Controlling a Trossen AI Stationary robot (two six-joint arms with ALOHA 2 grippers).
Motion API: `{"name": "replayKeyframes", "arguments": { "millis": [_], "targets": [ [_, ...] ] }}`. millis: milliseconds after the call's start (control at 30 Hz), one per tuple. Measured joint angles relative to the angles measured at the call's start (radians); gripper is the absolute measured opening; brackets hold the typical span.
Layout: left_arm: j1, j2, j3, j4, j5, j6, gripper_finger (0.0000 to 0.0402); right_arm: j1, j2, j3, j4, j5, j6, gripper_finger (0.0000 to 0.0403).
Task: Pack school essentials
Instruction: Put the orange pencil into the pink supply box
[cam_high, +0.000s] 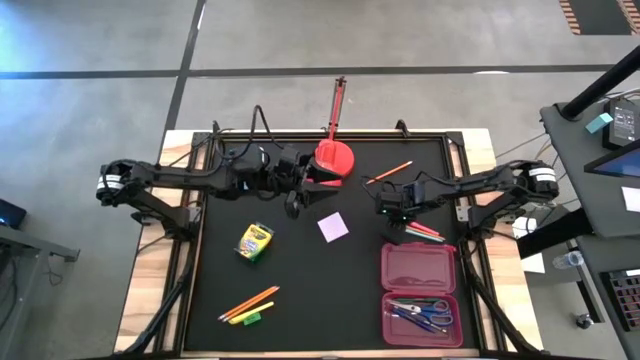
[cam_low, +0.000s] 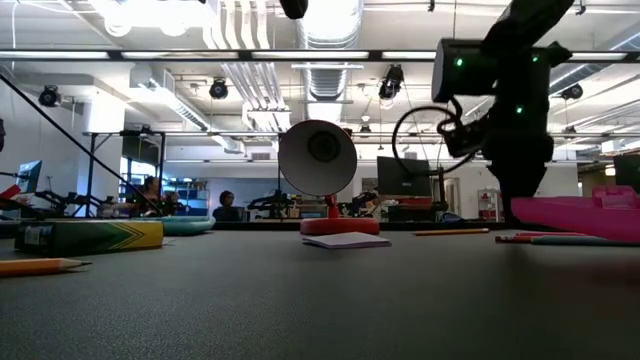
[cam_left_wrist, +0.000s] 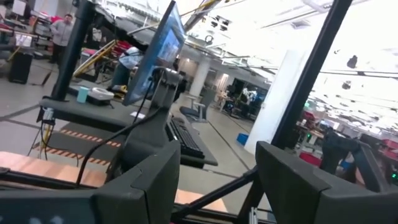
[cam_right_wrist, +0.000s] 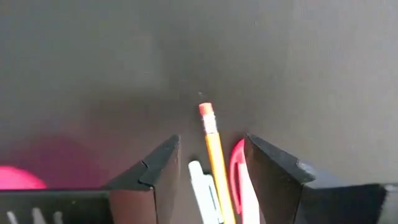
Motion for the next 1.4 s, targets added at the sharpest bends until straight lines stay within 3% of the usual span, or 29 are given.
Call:
{"name": "replayKeyframes", "arguments": {
  "millis": [367,833,933,1133,1400],
  "targets": [
    [0.005,-0.023,0.002,0.001,0.000,0.000,0.0193,-0.018,0.115,0.005,0.005,-0.007,-0.055,0.0145],
    [0.005,-0.024,0.002,-0.001,0.000,-0.003,0.0193,-0.017,0.130,0.002,0.021,-0.018,-0.063,0.0023],
    [0.005,-0.024,0.002,-0.001,0.000,-0.003,0.0193,-0.017,0.128,0.002,0.023,-0.014,-0.062,0.0014],
    [0.005,-0.024,0.002,-0.001,0.000,-0.002,0.0193,-0.017,0.054,-0.005,0.023,0.001,-0.062,0.0014],
    [0.005,-0.024,0.002,-0.001,-0.040,0.031,0.0193,-0.017,-0.146,-0.003,0.017,0.032,-0.036,0.0013]
  ]
}}
